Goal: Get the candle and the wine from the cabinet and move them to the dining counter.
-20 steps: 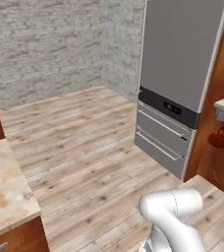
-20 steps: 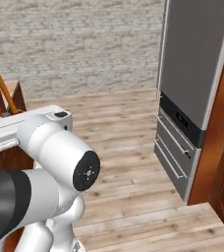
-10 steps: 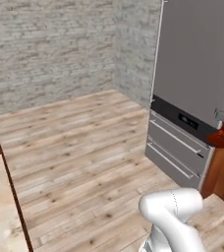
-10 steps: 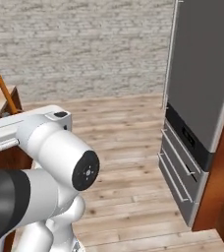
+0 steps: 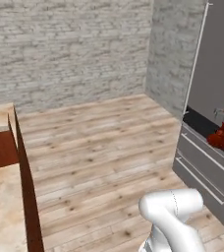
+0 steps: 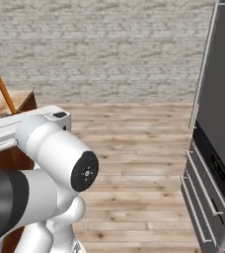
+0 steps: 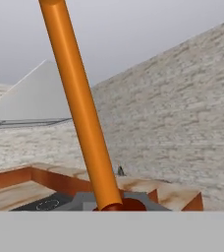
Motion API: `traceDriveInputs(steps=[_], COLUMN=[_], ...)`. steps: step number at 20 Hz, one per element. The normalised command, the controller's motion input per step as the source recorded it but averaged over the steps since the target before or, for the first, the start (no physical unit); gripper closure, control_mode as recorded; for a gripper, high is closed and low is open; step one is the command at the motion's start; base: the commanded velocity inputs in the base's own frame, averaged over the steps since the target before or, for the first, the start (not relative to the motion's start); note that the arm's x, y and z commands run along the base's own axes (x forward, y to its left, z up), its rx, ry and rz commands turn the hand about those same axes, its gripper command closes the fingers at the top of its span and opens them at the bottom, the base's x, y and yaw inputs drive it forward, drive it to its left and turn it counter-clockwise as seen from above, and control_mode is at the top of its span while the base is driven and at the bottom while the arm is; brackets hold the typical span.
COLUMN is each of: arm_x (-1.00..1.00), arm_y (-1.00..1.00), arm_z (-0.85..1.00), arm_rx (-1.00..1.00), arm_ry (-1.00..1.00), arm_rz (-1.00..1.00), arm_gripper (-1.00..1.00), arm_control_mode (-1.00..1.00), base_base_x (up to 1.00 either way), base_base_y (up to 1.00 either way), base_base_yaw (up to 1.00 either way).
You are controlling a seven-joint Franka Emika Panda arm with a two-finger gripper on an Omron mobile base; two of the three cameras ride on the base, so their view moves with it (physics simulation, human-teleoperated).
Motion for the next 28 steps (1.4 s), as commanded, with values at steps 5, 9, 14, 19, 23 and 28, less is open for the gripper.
traceDriveInputs(steps=[5, 9, 14, 19, 23, 28], arm_x=[0.0, 0.0, 0.0, 0.0, 0.0, 0.0], arm_y=[0.0, 0.0, 0.0, 0.0, 0.0, 0.0], arm_z=[0.0, 0.0, 0.0, 0.0, 0.0, 0.0], arm_rx=[0.0, 0.0, 0.0, 0.0, 0.0, 0.0], arm_ry=[0.0, 0.0, 0.0, 0.0, 0.0, 0.0], arm_rz=[0.0, 0.0, 0.0, 0.0, 0.0, 0.0], arm_gripper=[1.0, 1.0, 1.0, 1.0, 1.0, 1.0], arm_control_mode=[1.0, 1.0, 1.0, 1.0, 1.0, 1.0], base_base_x=[0.72, 0.76, 0.82, 0.8, 0.79, 0.79], base_base_y=[-0.08, -0.04, -0.12, -0.26, -0.24, -0.22], base_base_yaw=[0.36, 0.3, 0.15, 0.04, 0.07, 0.09])
